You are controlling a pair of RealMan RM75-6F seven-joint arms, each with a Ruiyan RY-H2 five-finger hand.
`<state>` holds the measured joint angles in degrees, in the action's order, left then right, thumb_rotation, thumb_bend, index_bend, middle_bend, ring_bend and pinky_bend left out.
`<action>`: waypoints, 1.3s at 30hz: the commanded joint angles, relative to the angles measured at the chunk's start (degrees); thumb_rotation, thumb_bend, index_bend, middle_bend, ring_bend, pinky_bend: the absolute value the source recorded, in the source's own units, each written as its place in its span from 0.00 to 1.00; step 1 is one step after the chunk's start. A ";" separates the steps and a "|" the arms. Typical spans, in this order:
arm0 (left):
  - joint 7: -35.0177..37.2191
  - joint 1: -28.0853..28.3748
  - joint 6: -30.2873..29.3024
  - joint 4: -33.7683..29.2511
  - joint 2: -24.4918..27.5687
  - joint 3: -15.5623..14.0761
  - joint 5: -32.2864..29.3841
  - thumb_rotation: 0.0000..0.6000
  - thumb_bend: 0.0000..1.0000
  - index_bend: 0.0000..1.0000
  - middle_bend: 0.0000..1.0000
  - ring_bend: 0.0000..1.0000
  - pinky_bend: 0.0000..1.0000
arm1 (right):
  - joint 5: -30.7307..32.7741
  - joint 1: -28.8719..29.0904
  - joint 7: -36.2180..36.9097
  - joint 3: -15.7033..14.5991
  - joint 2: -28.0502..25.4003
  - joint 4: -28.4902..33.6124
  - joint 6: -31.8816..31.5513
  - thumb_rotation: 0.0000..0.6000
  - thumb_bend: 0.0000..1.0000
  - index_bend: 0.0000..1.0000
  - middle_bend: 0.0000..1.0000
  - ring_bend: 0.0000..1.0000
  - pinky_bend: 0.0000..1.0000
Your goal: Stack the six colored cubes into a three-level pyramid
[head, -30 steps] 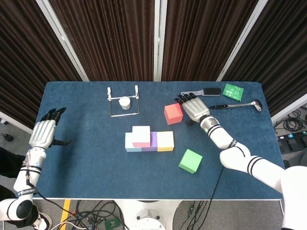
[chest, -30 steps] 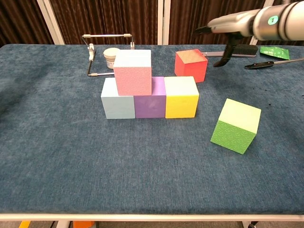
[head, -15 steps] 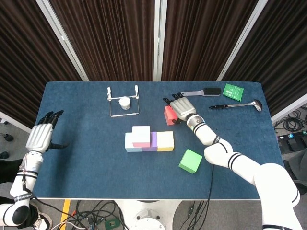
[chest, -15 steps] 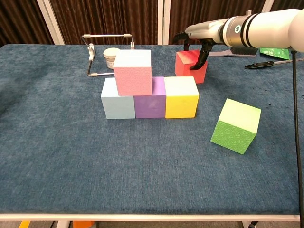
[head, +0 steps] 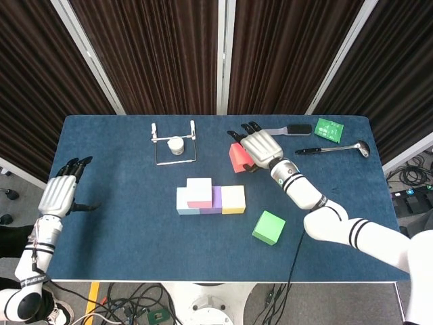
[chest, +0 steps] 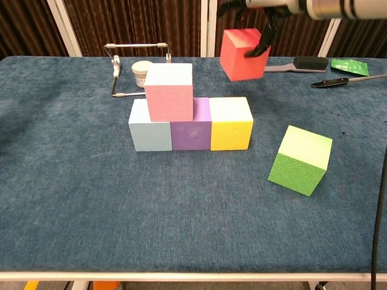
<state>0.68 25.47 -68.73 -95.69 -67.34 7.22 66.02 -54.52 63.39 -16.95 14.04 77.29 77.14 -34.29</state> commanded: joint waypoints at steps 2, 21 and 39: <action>0.61 -0.43 -0.21 -0.58 0.31 0.16 0.93 1.00 0.03 0.07 0.11 0.00 0.14 | 21.25 2.54 -17.73 -1.93 -9.76 21.26 -13.60 1.00 0.26 0.00 0.51 0.02 0.00; 2.51 -1.67 0.71 -0.95 1.01 0.66 3.50 1.00 0.03 0.07 0.11 0.00 0.14 | 41.57 9.30 -32.28 -2.97 -3.27 35.93 -32.18 1.00 0.24 0.00 0.54 0.06 0.00; 5.31 -2.26 2.44 0.72 1.31 0.88 4.66 1.00 0.03 0.07 0.11 0.00 0.14 | 44.42 10.91 -34.90 -1.91 1.70 36.00 -35.58 1.00 0.24 0.00 0.54 0.08 0.00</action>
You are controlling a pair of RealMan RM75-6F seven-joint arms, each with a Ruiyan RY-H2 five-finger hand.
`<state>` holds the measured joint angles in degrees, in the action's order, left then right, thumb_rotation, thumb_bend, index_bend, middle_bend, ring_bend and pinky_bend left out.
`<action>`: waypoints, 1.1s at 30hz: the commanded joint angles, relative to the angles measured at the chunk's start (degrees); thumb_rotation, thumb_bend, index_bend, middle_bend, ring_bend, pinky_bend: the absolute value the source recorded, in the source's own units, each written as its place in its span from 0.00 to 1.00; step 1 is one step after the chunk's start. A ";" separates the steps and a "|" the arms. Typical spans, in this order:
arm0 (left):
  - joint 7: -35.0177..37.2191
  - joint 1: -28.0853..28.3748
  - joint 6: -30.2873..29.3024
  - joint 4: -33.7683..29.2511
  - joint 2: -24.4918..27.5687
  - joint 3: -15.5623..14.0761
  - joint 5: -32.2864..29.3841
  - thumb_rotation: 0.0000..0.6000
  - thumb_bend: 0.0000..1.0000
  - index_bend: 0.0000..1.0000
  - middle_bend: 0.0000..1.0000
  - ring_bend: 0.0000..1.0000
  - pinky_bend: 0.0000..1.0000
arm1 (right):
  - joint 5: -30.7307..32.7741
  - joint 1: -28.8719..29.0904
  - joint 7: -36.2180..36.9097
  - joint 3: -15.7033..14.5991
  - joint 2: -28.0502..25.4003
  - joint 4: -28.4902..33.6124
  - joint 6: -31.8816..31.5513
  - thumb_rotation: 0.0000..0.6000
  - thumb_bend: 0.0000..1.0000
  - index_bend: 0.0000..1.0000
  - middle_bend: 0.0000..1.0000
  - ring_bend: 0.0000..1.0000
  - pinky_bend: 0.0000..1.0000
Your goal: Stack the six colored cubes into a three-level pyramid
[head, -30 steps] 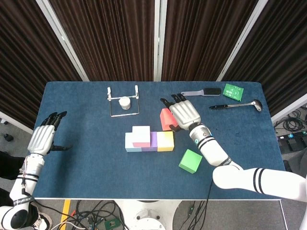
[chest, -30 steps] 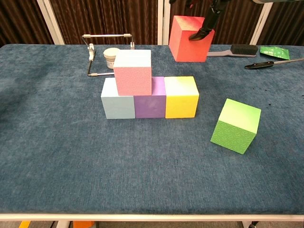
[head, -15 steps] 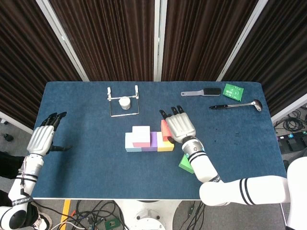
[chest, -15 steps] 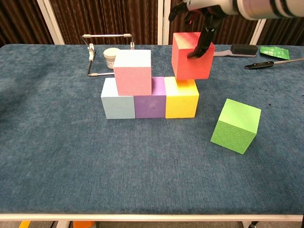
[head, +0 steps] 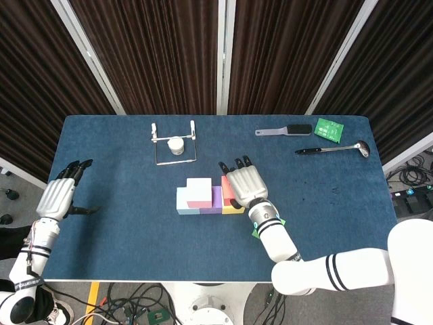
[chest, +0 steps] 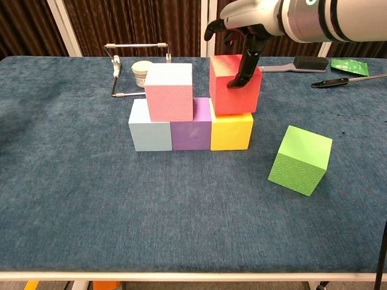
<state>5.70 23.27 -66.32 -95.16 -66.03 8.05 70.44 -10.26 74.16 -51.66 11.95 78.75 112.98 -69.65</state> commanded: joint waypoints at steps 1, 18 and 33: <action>0.46 -0.10 -0.01 0.34 0.00 0.07 0.45 1.00 0.03 0.07 0.11 0.00 0.14 | 0.25 0.23 -0.35 0.31 0.49 0.21 -0.46 1.00 0.24 0.00 0.54 0.08 0.00; 0.48 -0.45 0.52 1.24 -0.24 0.10 0.86 1.00 0.03 0.07 0.11 0.00 0.14 | -0.24 0.96 -2.14 1.15 4.59 -1.72 -2.42 1.00 0.24 0.00 0.54 0.08 0.00; 2.81 -0.70 1.47 2.11 0.10 0.23 1.24 1.00 0.03 0.07 0.11 0.00 0.14 | 1.39 1.37 -4.39 2.71 7.10 -2.93 -4.09 1.00 0.24 0.00 0.54 0.08 0.00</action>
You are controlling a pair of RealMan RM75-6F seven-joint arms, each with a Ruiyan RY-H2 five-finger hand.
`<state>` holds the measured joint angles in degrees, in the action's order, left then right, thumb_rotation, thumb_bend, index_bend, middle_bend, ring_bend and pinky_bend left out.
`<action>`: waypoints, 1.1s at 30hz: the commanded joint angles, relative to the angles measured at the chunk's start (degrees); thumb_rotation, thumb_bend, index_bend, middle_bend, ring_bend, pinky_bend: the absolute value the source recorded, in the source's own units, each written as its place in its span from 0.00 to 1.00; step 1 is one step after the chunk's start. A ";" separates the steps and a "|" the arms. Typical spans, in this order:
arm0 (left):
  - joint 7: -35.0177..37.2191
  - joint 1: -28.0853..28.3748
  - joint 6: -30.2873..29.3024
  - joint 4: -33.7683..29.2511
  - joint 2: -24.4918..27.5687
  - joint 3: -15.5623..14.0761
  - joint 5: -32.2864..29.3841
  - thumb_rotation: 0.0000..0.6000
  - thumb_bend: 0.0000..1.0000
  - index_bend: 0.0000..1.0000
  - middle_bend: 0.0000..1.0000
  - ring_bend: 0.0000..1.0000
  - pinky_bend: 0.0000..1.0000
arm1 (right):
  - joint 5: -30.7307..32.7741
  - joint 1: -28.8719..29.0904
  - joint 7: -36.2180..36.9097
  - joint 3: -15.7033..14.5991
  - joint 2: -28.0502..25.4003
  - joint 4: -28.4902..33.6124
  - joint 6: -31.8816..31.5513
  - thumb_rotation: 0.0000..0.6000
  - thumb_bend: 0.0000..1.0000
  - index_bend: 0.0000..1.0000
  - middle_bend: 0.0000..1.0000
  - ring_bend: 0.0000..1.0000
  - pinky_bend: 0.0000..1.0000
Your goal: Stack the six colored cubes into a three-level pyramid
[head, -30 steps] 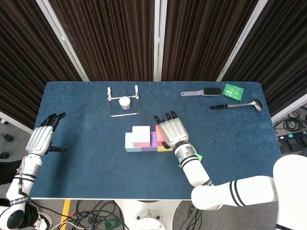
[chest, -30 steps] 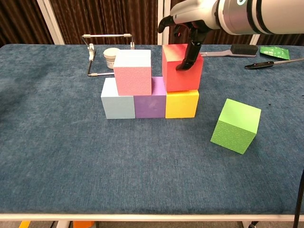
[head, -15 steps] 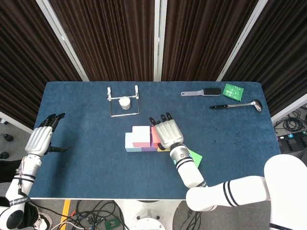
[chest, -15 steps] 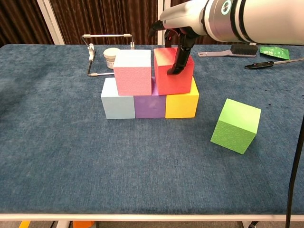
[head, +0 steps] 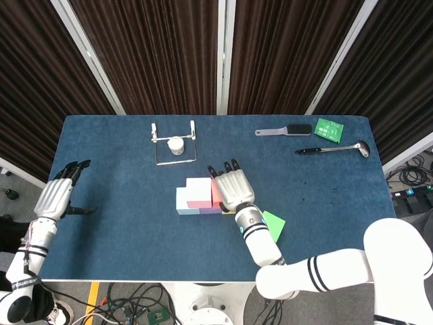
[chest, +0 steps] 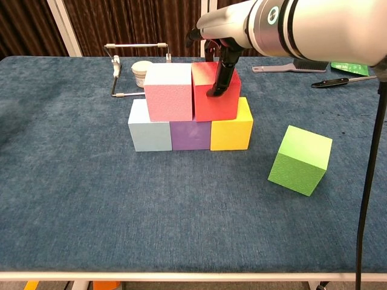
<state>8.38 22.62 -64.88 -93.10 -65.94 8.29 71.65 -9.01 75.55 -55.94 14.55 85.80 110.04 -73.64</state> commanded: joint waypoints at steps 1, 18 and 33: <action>0.27 -0.08 0.09 0.06 0.04 -0.04 0.08 1.00 0.03 0.07 0.11 0.00 0.14 | 0.29 -0.09 -0.18 0.26 0.05 0.10 -0.24 1.00 0.24 0.00 0.54 0.08 0.00; 0.61 0.10 0.74 0.14 0.20 0.04 0.55 1.00 0.03 0.07 0.11 0.00 0.14 | 1.09 -0.72 -1.76 1.19 0.48 0.73 -2.54 1.00 0.25 0.00 0.54 0.08 0.00; 1.63 -0.05 0.99 0.50 0.46 -0.02 0.91 1.00 0.03 0.07 0.11 0.00 0.14 | 1.69 -1.11 -2.44 2.48 2.16 -0.46 -2.97 1.00 0.26 0.00 0.54 0.08 0.00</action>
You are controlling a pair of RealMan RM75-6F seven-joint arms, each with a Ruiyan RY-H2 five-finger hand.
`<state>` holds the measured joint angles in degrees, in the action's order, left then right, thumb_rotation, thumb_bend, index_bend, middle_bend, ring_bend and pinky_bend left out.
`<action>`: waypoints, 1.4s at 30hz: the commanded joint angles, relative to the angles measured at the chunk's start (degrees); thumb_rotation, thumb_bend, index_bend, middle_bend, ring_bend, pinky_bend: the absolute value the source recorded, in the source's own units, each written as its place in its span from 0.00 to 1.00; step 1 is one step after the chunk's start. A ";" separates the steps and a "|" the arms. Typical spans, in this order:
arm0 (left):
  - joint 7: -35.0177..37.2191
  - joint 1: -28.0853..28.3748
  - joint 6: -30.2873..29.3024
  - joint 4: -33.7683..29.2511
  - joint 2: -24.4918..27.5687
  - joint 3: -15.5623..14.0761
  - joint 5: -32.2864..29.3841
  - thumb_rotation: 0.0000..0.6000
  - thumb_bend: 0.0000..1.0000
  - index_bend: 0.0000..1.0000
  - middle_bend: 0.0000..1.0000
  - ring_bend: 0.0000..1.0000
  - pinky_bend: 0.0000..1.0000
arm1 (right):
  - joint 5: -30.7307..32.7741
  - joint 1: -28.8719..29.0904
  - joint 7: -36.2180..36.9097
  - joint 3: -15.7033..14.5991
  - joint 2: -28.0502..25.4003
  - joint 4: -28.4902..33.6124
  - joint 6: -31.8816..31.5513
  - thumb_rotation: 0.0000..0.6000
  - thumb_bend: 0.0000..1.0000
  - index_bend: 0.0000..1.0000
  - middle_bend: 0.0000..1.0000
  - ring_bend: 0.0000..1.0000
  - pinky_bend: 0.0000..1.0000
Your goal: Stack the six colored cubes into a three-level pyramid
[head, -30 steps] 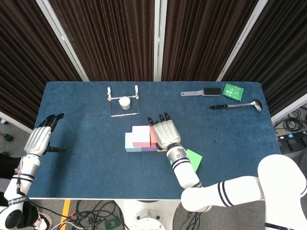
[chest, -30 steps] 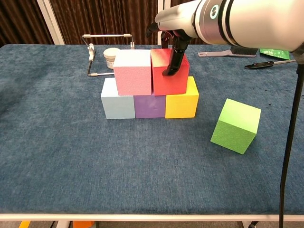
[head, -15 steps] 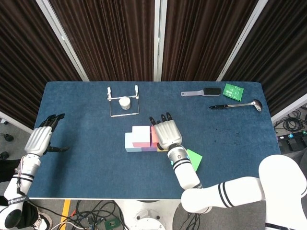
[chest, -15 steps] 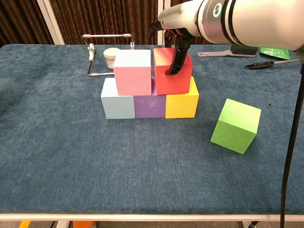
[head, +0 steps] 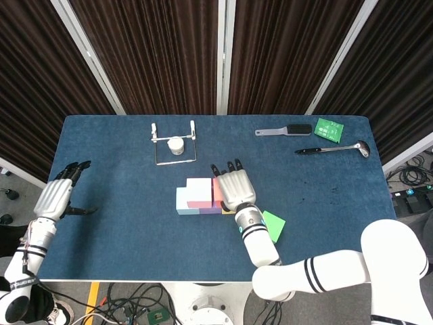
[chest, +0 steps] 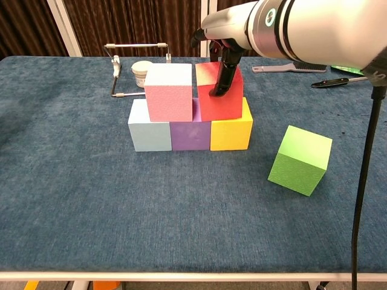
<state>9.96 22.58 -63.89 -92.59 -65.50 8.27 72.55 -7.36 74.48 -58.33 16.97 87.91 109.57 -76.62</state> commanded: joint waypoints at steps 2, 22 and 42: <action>0.07 -0.01 0.05 -0.02 0.08 -0.02 0.07 1.00 0.03 0.07 0.11 0.00 0.14 | 0.06 -0.12 -0.09 0.22 0.11 -0.03 0.04 1.00 0.26 0.00 0.54 0.08 0.00; -0.50 0.33 0.79 -0.32 0.13 -0.21 0.18 1.00 0.03 0.07 0.11 0.00 0.14 | -1.67 -2.30 1.31 0.52 -0.54 0.64 0.08 1.00 0.26 0.00 0.55 0.08 0.00; -0.82 0.59 1.31 -0.51 0.33 -0.33 0.16 1.00 0.03 0.07 0.11 0.00 0.14 | -2.54 -3.59 2.65 1.44 0.00 0.96 -0.42 1.00 0.28 0.00 0.56 0.10 0.00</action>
<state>9.15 23.17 -62.59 -93.10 -65.17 7.94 72.71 -9.93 70.88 -55.64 18.41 87.85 110.59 -77.06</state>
